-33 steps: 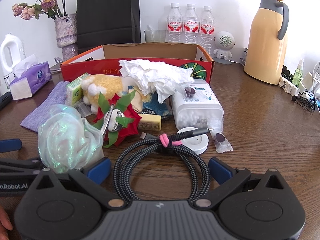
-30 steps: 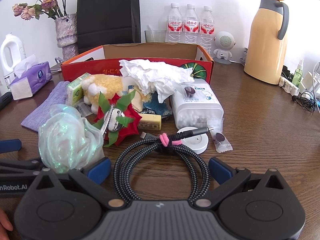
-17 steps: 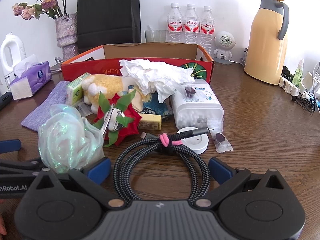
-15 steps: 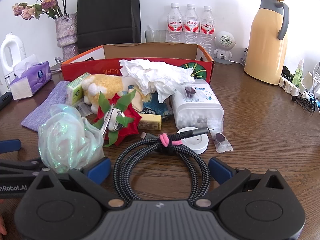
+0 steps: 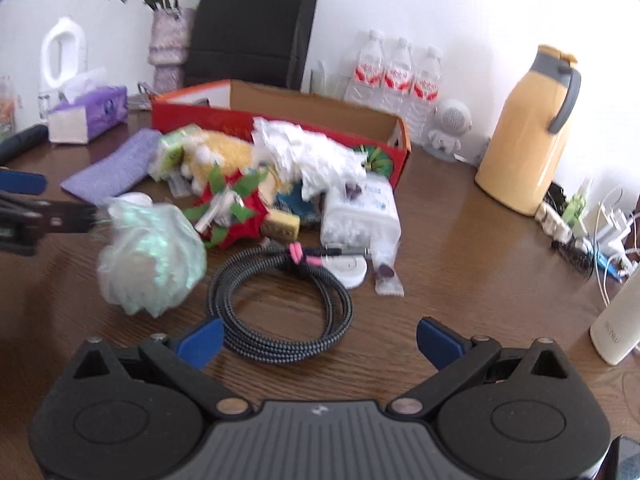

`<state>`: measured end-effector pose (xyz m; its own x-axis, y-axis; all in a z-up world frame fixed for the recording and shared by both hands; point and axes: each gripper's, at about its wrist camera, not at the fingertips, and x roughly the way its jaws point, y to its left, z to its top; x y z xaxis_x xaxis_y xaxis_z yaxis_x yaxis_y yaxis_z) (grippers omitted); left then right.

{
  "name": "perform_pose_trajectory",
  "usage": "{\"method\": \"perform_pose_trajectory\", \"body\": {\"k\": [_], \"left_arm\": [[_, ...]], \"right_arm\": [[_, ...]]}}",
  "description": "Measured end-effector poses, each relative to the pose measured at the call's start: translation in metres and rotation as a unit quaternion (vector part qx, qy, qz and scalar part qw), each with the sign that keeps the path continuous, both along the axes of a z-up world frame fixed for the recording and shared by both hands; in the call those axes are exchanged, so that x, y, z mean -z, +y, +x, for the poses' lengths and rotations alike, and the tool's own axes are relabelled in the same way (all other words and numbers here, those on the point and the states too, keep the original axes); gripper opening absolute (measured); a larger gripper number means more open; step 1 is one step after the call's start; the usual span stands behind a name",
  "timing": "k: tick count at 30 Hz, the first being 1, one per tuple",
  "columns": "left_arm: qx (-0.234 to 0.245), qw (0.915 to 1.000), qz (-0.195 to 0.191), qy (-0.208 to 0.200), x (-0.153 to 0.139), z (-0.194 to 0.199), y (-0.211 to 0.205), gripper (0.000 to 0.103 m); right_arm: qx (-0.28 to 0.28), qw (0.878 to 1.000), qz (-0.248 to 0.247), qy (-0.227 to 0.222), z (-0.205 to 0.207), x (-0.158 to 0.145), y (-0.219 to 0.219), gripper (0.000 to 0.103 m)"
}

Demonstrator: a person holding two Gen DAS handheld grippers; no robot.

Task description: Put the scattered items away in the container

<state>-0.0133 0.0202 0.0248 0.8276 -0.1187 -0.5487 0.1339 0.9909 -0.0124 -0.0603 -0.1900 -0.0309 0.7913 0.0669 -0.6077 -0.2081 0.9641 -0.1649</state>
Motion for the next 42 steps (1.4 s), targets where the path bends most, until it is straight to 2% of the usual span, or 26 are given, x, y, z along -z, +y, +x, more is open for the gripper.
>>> {"method": "perform_pose_trajectory", "body": {"k": [3,6,8,9,11,12,13,14,16,17,20,22,23,24,27,28,31,33,35,36,38,42], "left_arm": [[0.016,0.9998,-0.008,0.008,0.004,0.022,0.0,0.101],[0.036,0.9989,-0.015,0.026,0.007,0.043,-0.005,0.085],[0.051,0.9981,0.002,0.035,0.012,0.053,-0.015,0.077],[0.057,0.9975,0.005,0.042,0.014,0.055,-0.018,0.068],[0.074,0.9958,-0.005,0.054,0.017,0.055,-0.02,0.056],[0.077,0.9956,-0.007,0.053,0.017,0.053,-0.02,0.043],[0.07,0.9962,-0.007,0.05,0.017,0.05,-0.018,0.042],[0.061,0.997,-0.009,0.046,0.016,0.047,-0.016,0.042],[0.054,0.9975,-0.023,0.038,0.011,0.037,-0.008,0.041],[0.052,0.9976,-0.029,0.036,0.008,0.032,-0.004,0.041],[0.037,0.9983,-0.017,0.041,0.007,0.017,0.0,0.042],[0.032,0.9985,0.002,0.045,0.009,0.009,-0.001,0.042],[0.032,0.9984,0.009,0.046,0.01,0.006,0.0,0.042],[0.031,0.9984,0.013,0.045,0.011,0.004,0.0,0.043],[0.026,0.9985,0.004,0.048,0.012,0.0,0.004,0.064],[0.026,0.9985,0.0,0.049,0.012,-0.001,0.006,0.067],[0.033,0.9982,0.005,0.049,0.013,-0.002,0.005,0.067],[0.04,0.9977,0.003,0.054,0.015,0.001,0.005,0.065],[0.038,0.9979,0.006,0.052,0.016,0.002,0.003,0.049],[0.04,0.9979,0.008,0.051,0.016,0.002,0.003,0.041],[0.046,0.9974,-0.007,0.054,0.013,0.001,0.005,0.041],[0.047,0.9983,-0.016,0.03,0.003,-0.011,0.01,0.041]], "right_arm": [[-0.033,0.999,0.011,-0.034,-0.008,-0.018,0.005,0.103],[-0.074,0.994,0.026,-0.074,-0.017,-0.03,0.013,0.103],[-0.1,0.992,0.031,-0.067,-0.019,-0.03,0.02,0.102],[-0.105,0.992,0.032,-0.063,-0.019,-0.028,0.022,0.102],[-0.095,0.993,0.034,-0.063,-0.017,-0.024,0.027,0.102],[-0.089,0.993,0.032,-0.064,-0.015,-0.022,0.029,0.098],[-0.089,0.994,0.032,-0.058,-0.013,-0.019,0.032,0.094],[-0.094,0.994,0.034,-0.051,-0.009,-0.017,0.035,0.088],[-0.112,0.992,0.052,-0.031,0.0,-0.012,0.04,0.083],[-0.119,0.991,0.058,-0.025,0.004,-0.011,0.043,0.075],[-0.143,0.986,0.086,-0.003,0.014,-0.008,0.055,0.071],[-0.137,0.986,0.098,0.008,0.021,-0.006,0.062,0.057],[-0.142,0.985,0.099,0.015,0.023,-0.005,0.065,0.042],[-0.148,0.984,0.101,0.019,0.024,-0.004,0.067,0.041],[-0.149,0.984,0.095,0.021,0.022,-0.008,0.071,0.036],[-0.146,0.985,0.09,0.021,0.021,-0.011,0.07,0.036],[-0.137,0.986,0.093,0.016,0.015,-0.018,0.063,0.046],[-0.127,0.986,0.11,0.015,0.015,-0.021,0.057,0.061],[-0.114,0.986,0.124,0.021,0.022,-0.019,0.058,0.06],[-0.108,0.986,0.121,0.028,0.025,-0.016,0.061,0.057],[-0.11,0.987,0.109,0.048,0.033,-0.008,0.069,0.042],[-0.107,0.987,0.115,0.033,0.028,-0.016,0.07,0.031]]}}
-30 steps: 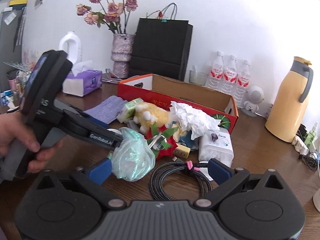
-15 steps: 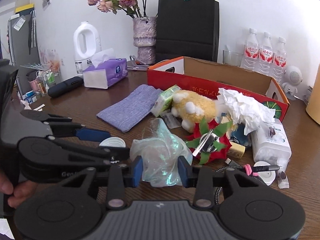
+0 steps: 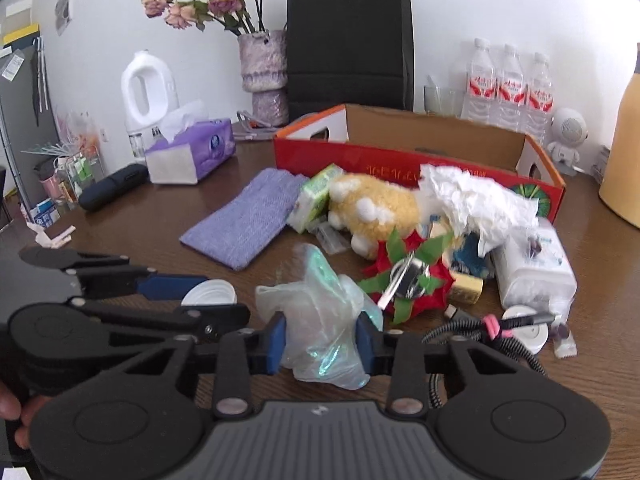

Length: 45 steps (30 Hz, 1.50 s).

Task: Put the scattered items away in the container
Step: 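Grasp the translucent plastic bag with the right tool while the left tool grasps the white bottle cap, then carry the bag and cap into the cardboard box and open both tools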

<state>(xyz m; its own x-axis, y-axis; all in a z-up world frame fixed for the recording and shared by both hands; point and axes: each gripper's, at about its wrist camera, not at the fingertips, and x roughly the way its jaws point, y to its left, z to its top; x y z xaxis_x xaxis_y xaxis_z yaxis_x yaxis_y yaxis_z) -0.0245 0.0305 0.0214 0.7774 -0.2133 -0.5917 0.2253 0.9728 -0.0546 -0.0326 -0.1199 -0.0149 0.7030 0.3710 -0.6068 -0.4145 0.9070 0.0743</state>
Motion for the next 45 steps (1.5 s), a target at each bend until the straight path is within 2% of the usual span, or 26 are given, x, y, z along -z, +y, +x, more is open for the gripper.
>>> {"method": "perform_pose_trajectory", "body": {"k": [3,6,8,11,15,18,21,23,27,31,35,37,39,42,45], "left_arm": [[-0.007,0.9995,-0.007,-0.031,-0.021,0.003,0.008,0.041],[-0.021,0.9968,-0.026,-0.073,-0.056,0.024,0.017,0.041],[-0.022,0.994,-0.038,-0.101,-0.082,0.053,0.02,0.041],[-0.028,0.9909,-0.011,-0.131,-0.12,0.113,0.014,0.041],[-0.03,0.9937,0.004,-0.108,-0.156,0.205,0.006,0.041],[-0.045,0.9957,0.017,-0.079,-0.161,0.263,0.004,0.041],[-0.056,0.9982,0.013,-0.015,-0.138,0.308,0.002,0.041],[-0.058,0.9981,0.014,0.018,-0.111,0.329,-0.003,0.041],[-0.071,0.9933,0.064,0.063,-0.06,0.361,-0.019,0.041],[-0.075,0.9874,0.107,0.09,-0.032,0.381,-0.03,0.041],[-0.06,0.9861,0.112,0.108,-0.015,0.387,-0.031,0.041],[-0.063,0.986,0.093,0.124,-0.013,0.389,-0.027,0.043],[-0.069,0.9871,0.08,0.12,-0.016,0.389,-0.024,0.045],[-0.075,0.9868,0.086,0.115,-0.024,0.384,-0.024,0.057],[-0.07,0.9889,0.079,0.104,-0.046,0.374,-0.021,0.069]], "right_arm": [[0.01,0.999,0.017,-0.041,-0.004,-0.027,-0.005,0.03],[0.023,0.995,0.039,-0.087,0.003,-0.06,-0.02,0.03],[0.037,0.993,0.041,-0.108,0.022,-0.083,-0.032,0.03],[0.066,0.989,0.028,-0.13,0.067,-0.12,-0.053,0.03],[0.098,0.988,0.029,-0.117,0.148,-0.17,-0.08,0.03],[0.117,0.99,0.021,-0.079,0.209,-0.189,-0.096,0.031],[0.116,0.993,0.003,-0.011,0.268,-0.181,-0.1,0.031],[0.116,0.992,-0.021,0.041,0.303,-0.158,-0.097,0.031],[0.133,0.98,-0.072,0.13,0.359,-0.096,-0.09,0.031],[0.147,0.968,-0.106,0.176,0.395,-0.046,-0.089,0.031],[0.132,0.965,-0.142,0.176,0.403,-0.017,-0.074,0.033],[0.123,0.965,-0.167,0.159,0.403,-0.01,-0.064,0.037],[0.126,0.964,-0.178,0.152,0.406,-0.009,-0.062,0.047],[0.126,0.965,-0.172,0.151,0.405,-0.019,-0.064,0.049],[0.127,0.97,-0.148,0.145,0.397,-0.046,-0.07,0.051]]}}
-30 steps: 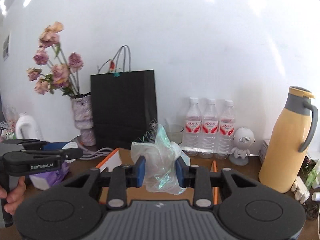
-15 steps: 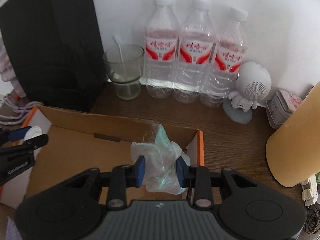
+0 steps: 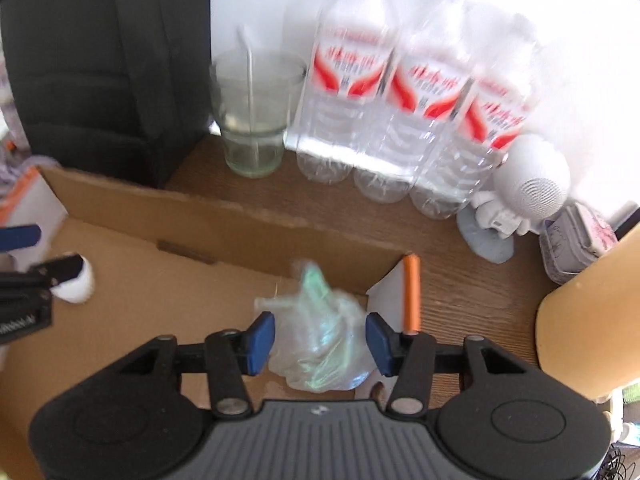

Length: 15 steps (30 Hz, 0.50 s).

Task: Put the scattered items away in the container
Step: 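Carry the bag and cap into the cardboard box and open both tools, then withdraw both open tools from the box back toward the table items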

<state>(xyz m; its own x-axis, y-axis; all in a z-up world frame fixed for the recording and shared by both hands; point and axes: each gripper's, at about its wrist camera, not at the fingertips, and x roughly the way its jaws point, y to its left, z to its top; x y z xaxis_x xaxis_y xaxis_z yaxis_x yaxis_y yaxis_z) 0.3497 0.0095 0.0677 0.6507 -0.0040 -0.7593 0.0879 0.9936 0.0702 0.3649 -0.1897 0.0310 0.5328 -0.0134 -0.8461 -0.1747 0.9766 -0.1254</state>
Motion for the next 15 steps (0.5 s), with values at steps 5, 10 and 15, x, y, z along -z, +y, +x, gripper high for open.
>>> {"method": "perform_pose_trajectory", "body": {"k": [5,10,15], "left_arm": [[-0.021,0.9992,-0.033,-0.011,-0.042,-0.023,0.01,0.074],[-0.028,0.9992,-0.029,0.004,-0.05,-0.052,-0.003,0.081],[-0.023,0.9899,-0.023,-0.138,-0.06,-0.136,-0.011,0.103]], "right_arm": [[0.021,0.998,0.062,-0.026,-0.029,-0.047,-0.013,0.064],[0.026,0.995,0.093,-0.009,-0.063,-0.051,-0.016,0.064],[0.02,0.988,0.131,-0.08,-0.13,-0.056,-0.007,0.068]]}}
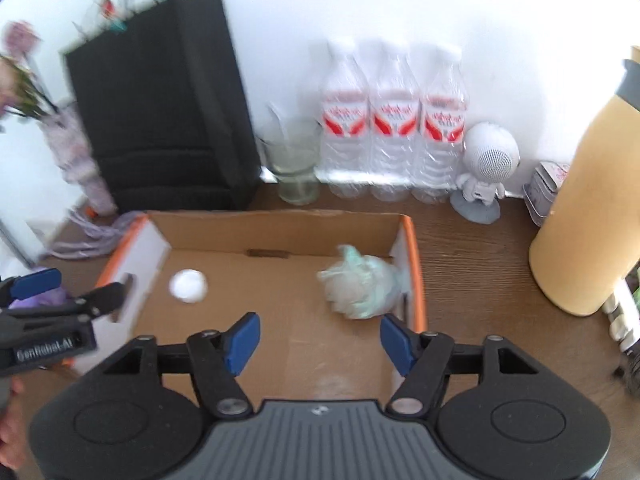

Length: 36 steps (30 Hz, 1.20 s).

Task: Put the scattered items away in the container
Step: 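Withdraw both open tools from the box back toward the table items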

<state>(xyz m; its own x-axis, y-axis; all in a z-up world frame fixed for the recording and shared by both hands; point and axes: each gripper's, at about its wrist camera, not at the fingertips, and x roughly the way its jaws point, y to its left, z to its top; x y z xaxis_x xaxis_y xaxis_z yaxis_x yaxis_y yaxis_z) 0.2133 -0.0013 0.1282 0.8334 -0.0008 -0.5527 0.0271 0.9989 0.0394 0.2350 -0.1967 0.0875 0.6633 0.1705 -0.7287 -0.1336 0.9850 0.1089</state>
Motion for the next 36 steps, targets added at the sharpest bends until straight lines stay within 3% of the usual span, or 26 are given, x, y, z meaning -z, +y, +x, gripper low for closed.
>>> {"method": "perform_pose_trajectory", "body": {"k": [2,5,7,12,15,19,22,25,27,31,35,36], "left_arm": [[0.007,0.9988,0.006,-0.049,0.003,-0.03,-0.005,0.103],[-0.004,0.9967,-0.013,-0.08,0.013,-0.059,-0.005,0.103],[-0.01,0.9959,-0.032,-0.084,0.018,-0.07,-0.002,0.103],[-0.021,0.9937,-0.054,-0.096,0.018,-0.084,0.008,0.103],[-0.037,0.9929,-0.063,-0.094,0.019,-0.118,0.015,0.103],[-0.02,0.9947,-0.085,-0.055,0.043,-0.187,0.014,0.103],[-0.004,0.9939,-0.104,-0.037,0.072,-0.242,0.011,0.103],[0.013,0.9954,-0.095,-0.006,0.091,-0.275,0.007,0.103],[0.02,0.9957,-0.091,-0.002,0.093,-0.288,0.007,0.103],[0.041,0.9945,-0.096,-0.012,0.09,-0.287,0.006,0.103],[0.072,0.9933,-0.09,-0.008,0.094,-0.264,-0.01,0.102],[0.074,0.9935,-0.087,-0.004,0.094,-0.259,-0.014,0.102]], "right_arm": [[0.0,0.996,-0.004,-0.088,-0.039,0.005,0.006,0.071],[0.006,0.974,-0.027,-0.223,-0.087,0.021,0.014,0.094],[0.006,0.968,-0.037,-0.249,-0.1,0.03,0.016,0.095],[0.03,0.968,-0.056,-0.243,-0.113,0.03,0.017,0.096],[0.012,0.975,-0.043,-0.22,-0.137,0.024,0.014,0.096],[-0.006,0.973,0.008,-0.23,-0.207,0.033,0.005,0.096],[0.003,0.972,0.004,-0.235,-0.258,0.056,0.004,0.096],[0.0,0.973,-0.026,-0.228,-0.296,0.077,0.006,0.093],[-0.006,0.976,-0.043,-0.213,-0.312,0.085,0.007,0.085],[-0.027,0.984,-0.03,-0.175,-0.328,0.101,0.007,0.08],[-0.033,0.988,-0.034,-0.147,-0.316,0.113,0.012,0.05],[-0.038,0.989,-0.031,-0.14,-0.311,0.115,0.012,0.047]]}}
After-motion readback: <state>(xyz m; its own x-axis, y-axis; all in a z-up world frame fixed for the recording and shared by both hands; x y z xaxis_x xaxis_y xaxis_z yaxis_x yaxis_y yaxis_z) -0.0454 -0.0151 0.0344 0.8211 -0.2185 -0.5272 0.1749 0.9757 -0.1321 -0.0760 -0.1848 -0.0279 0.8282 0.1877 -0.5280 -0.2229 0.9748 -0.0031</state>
